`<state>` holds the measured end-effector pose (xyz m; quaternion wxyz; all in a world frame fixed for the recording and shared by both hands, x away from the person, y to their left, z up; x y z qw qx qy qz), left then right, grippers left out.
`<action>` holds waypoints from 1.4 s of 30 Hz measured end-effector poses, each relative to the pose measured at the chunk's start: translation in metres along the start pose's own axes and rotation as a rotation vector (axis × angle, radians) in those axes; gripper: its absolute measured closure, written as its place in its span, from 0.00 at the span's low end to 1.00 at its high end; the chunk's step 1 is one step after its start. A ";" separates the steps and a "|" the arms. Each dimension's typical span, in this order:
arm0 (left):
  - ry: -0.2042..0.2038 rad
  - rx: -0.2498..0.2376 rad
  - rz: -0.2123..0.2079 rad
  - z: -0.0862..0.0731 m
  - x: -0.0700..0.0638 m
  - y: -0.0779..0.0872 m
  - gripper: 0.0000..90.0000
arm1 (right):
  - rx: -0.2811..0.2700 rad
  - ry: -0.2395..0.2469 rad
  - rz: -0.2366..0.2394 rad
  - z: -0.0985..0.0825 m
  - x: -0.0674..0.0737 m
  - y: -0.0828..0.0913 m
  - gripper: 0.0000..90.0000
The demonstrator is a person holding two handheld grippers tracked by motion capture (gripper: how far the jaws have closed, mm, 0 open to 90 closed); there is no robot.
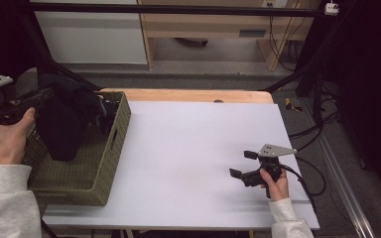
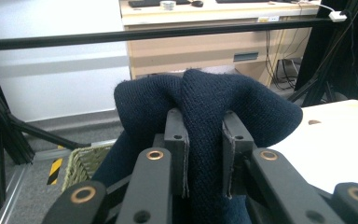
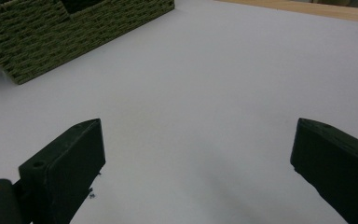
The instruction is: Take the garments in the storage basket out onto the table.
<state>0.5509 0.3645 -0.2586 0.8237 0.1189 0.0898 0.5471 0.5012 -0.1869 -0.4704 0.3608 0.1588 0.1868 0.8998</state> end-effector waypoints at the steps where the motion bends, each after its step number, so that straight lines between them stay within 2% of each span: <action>1: -0.001 -0.003 -0.004 0.002 -0.001 0.001 0.84 | -0.002 0.000 -0.001 0.000 0.000 0.000 0.03; 31: -0.051 -0.111 -0.043 0.059 -0.031 0.034 0.84 | -0.005 -0.003 0.002 0.001 0.000 0.001 0.03; 35: -0.055 -0.132 -0.067 0.067 -0.039 0.039 0.84 | -0.005 -0.002 0.002 0.001 0.000 0.001 0.03; 42: -0.092 -0.152 -0.097 0.079 -0.059 0.042 0.84 | -0.004 -0.001 0.001 0.000 0.000 0.000 0.03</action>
Point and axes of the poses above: each handheld gripper's, and its own axes: y roughly backward along the jaws, z roughly out of its top, x roughly to its left, the point moved 7 cm from there along -y, roughly forward along the jaws, and after that the axes turned 6 degrees about -z, right-handed, at the moved point
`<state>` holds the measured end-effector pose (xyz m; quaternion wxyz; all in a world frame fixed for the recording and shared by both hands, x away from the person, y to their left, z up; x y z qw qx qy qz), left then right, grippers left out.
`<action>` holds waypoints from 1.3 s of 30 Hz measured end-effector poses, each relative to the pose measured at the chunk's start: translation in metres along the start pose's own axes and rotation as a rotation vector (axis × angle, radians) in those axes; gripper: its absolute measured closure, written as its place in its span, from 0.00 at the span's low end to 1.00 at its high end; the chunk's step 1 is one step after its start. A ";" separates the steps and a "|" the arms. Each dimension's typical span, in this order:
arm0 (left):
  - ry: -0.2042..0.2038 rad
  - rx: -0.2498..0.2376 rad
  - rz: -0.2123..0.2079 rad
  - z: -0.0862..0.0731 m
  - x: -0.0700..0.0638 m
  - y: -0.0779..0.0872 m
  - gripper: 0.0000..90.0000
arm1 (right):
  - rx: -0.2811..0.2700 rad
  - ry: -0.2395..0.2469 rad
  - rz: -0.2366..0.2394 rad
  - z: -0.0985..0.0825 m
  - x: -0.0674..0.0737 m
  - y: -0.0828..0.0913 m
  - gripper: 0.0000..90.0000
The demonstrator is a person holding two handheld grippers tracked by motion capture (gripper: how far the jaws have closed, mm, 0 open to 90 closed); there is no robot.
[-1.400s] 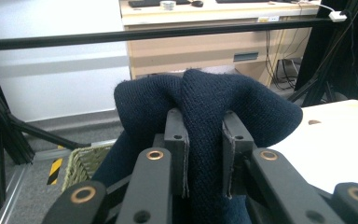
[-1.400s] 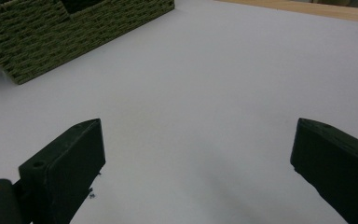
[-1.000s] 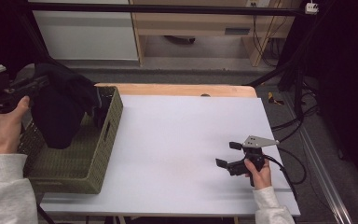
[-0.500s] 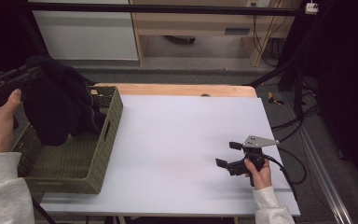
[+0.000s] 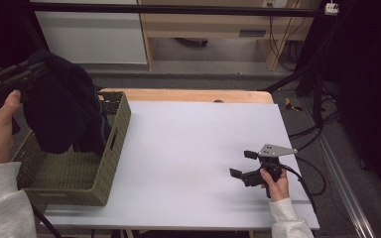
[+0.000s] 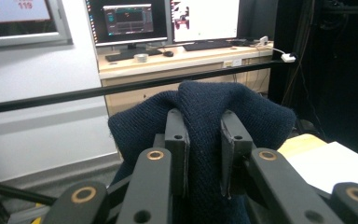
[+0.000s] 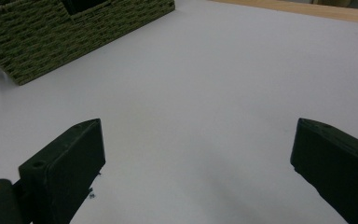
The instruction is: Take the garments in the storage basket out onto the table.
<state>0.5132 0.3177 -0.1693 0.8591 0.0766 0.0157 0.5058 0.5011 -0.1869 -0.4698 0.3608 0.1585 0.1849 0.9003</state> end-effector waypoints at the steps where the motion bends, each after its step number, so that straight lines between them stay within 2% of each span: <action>1: -0.003 -0.001 -0.005 0.002 -0.003 -0.001 0.84 | 0.001 0.001 0.001 0.000 0.000 0.000 0.03; 28: -0.082 -0.024 -0.113 0.043 -0.070 -0.026 0.84 | -0.004 0.002 0.004 0.001 0.000 0.001 0.03; 39: -0.092 -0.032 -0.165 0.055 -0.095 -0.039 0.84 | -0.004 0.001 0.004 0.000 0.000 0.001 0.03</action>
Point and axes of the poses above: each handheld gripper's, and its own axes: y roughly backward along the jaws, z roughly out of its top, x roughly to its left, the point moved 7 cm from there along -y, roughly forward along the jaws, and after that the axes turned 6 degrees about -z, right-handed, at the moved point
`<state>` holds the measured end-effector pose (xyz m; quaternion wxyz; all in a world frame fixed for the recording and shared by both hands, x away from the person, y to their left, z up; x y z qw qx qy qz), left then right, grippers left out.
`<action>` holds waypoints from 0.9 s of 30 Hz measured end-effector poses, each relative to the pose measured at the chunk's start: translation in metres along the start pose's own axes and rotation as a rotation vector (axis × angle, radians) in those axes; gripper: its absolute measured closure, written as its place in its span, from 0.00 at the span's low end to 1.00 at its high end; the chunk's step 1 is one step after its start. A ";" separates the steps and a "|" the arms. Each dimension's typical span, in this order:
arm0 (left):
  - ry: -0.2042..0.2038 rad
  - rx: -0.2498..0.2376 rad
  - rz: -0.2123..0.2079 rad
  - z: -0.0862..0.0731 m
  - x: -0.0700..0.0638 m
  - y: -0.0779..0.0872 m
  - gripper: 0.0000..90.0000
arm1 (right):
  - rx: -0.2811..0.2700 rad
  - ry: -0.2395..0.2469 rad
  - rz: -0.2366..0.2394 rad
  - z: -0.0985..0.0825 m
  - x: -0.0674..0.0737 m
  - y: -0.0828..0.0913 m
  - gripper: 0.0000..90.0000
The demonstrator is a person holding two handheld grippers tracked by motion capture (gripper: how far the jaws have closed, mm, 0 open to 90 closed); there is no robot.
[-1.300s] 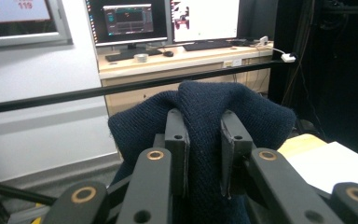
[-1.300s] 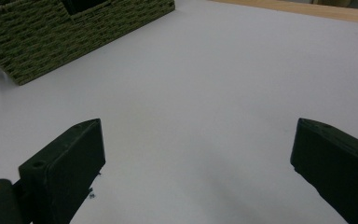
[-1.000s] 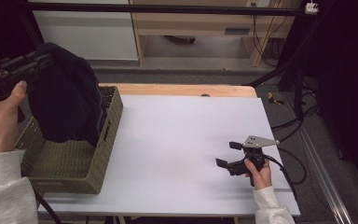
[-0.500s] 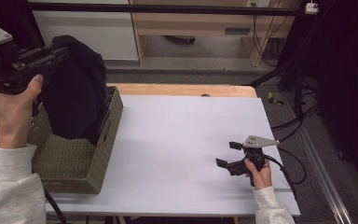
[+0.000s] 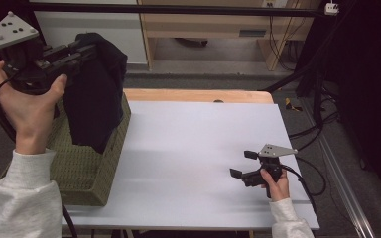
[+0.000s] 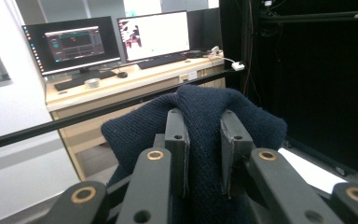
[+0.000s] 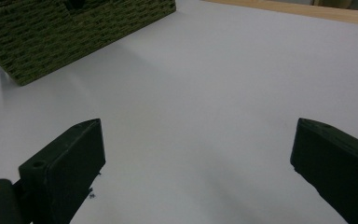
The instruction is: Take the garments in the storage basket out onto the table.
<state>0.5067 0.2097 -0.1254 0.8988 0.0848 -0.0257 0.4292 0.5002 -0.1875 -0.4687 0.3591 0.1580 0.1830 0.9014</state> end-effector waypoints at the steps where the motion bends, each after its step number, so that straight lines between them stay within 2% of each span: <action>1: -0.003 -0.003 -0.005 0.002 -0.003 -0.002 0.84 | 0.000 0.000 0.001 0.000 0.000 0.000 0.03; 9: -0.025 -0.030 -0.044 0.022 -0.023 -0.009 0.84 | -0.003 0.001 0.002 0.000 0.000 0.000 0.03; 12: -0.019 -0.047 -0.058 0.027 -0.028 -0.012 0.84 | -0.006 -0.001 0.002 0.001 0.000 0.001 0.03; 15: -0.011 -0.036 -0.070 0.028 -0.032 -0.018 0.84 | -0.009 -0.002 0.003 0.001 0.000 0.001 0.03; 21: -0.014 -0.001 -0.108 0.020 -0.046 -0.043 0.84 | -0.017 0.000 0.002 0.002 0.000 0.003 0.03; 27: -0.010 0.039 -0.164 0.008 -0.070 -0.078 0.84 | -0.018 -0.004 0.002 0.002 -0.001 0.005 0.03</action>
Point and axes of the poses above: each handheld gripper's, and its own axes: y roughly backward along the jaws, z roughly out of its top, x roughly to its left, the point moved 7 cm from there along -y, roughly forward along the jaws, and after that the axes turned 6 degrees about -z, right-handed, at the moved point
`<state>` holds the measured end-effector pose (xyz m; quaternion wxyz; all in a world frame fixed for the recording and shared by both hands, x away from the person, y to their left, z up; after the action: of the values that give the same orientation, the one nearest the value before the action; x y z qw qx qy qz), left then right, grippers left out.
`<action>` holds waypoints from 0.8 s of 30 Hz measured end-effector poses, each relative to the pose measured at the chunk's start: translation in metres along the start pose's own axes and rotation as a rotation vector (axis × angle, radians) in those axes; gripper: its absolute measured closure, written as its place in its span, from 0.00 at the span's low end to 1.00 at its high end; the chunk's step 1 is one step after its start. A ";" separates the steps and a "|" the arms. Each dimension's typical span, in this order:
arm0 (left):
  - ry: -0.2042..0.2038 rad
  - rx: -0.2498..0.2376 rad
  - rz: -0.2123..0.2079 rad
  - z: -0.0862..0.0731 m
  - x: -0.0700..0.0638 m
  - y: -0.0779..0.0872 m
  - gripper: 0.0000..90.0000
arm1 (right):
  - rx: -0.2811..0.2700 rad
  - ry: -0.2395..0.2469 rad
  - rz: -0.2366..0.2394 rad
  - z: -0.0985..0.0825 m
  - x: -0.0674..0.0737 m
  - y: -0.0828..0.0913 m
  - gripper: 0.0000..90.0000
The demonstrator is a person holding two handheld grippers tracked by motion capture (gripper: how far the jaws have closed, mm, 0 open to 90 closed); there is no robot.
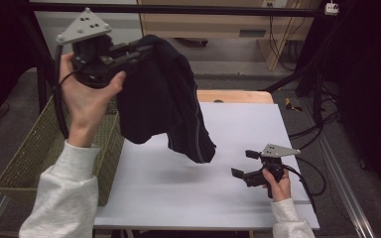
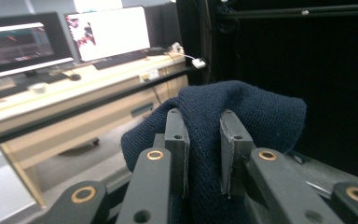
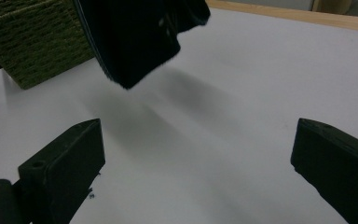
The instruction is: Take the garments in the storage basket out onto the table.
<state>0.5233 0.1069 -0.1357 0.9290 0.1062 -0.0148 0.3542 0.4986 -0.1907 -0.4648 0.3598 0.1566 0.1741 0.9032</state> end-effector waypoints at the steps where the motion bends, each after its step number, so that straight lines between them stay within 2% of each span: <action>1: 0.002 0.007 -0.010 -0.002 -0.004 -0.007 0.84 | 0.001 0.001 -0.001 0.000 0.000 0.000 0.03; 7: -0.018 0.084 -0.049 -0.018 -0.024 -0.051 0.84 | -0.003 0.005 0.002 0.000 0.000 0.001 0.03; 11: -0.007 0.104 -0.071 -0.030 -0.030 -0.072 0.84 | -0.006 0.003 -0.001 0.001 -0.001 0.002 0.03; 15: 0.014 0.114 -0.091 -0.041 -0.030 -0.085 0.84 | -0.003 0.003 -0.001 0.000 -0.001 0.001 0.03; 20: 0.036 0.126 -0.124 -0.052 -0.032 -0.095 0.84 | 0.001 0.001 -0.001 -0.001 -0.001 0.001 0.03; 24: 0.032 0.167 -0.140 -0.068 -0.034 -0.101 0.83 | -0.003 -0.001 -0.001 0.000 -0.001 0.001 0.03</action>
<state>0.5617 0.0253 -0.2247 0.9395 0.1784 0.0368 0.2901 0.4982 -0.1923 -0.4647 0.3607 0.1562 0.1728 0.9031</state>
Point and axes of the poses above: each handheld gripper's, and its own axes: y roughly backward along the jaws, z roughly out of its top, x roughly to its left, the point moved 7 cm from there along -y, roughly forward along the jaws, and after that the axes turned 6 degrees about -z, right-handed, at the moved point
